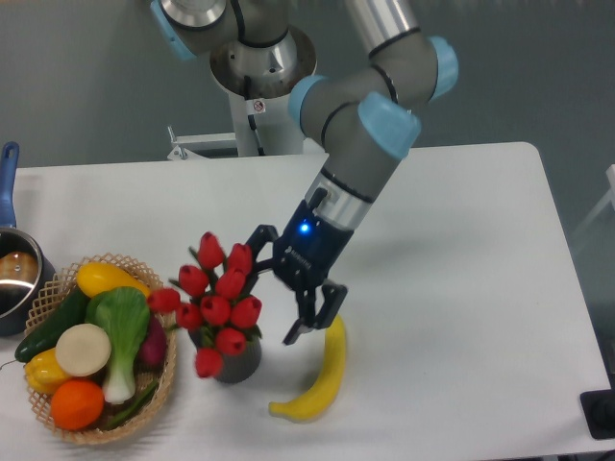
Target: Insert the flowers into the vase
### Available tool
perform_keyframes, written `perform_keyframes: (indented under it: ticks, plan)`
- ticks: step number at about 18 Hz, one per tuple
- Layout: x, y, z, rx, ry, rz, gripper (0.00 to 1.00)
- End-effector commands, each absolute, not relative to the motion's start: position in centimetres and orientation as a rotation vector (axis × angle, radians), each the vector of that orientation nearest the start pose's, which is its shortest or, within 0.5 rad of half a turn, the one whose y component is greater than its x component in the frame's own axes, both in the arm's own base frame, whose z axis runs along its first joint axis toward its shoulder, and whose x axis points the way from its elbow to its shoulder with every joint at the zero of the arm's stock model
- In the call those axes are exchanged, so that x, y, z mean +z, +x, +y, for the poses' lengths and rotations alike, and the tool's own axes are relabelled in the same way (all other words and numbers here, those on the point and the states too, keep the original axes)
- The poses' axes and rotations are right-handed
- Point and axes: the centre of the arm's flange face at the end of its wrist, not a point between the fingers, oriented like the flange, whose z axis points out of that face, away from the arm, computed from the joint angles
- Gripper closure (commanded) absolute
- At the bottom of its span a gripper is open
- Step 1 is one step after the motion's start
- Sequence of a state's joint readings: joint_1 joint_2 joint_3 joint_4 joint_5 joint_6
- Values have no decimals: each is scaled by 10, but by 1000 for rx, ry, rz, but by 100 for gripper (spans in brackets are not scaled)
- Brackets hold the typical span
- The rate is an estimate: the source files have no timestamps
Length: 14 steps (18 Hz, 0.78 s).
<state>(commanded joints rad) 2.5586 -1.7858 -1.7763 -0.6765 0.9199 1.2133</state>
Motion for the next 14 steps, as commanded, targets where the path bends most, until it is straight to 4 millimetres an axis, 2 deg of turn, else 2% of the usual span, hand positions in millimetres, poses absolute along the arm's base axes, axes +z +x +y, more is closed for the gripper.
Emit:
perform_keyframes:
  ticks: [2,4,7,9,11,14]
  plan:
    - [402,-377,463,215,-2371,428,0]
    - [402,-377,451,222,-2380,398,0]
    - [410,-375,440,266,-2411,380,0]
    - [414,-386,418,384,-2536,330,0]
    - [418,-392,405,494,-2646,301,0]
    - [409,-401,390,598,-2821,261,0]
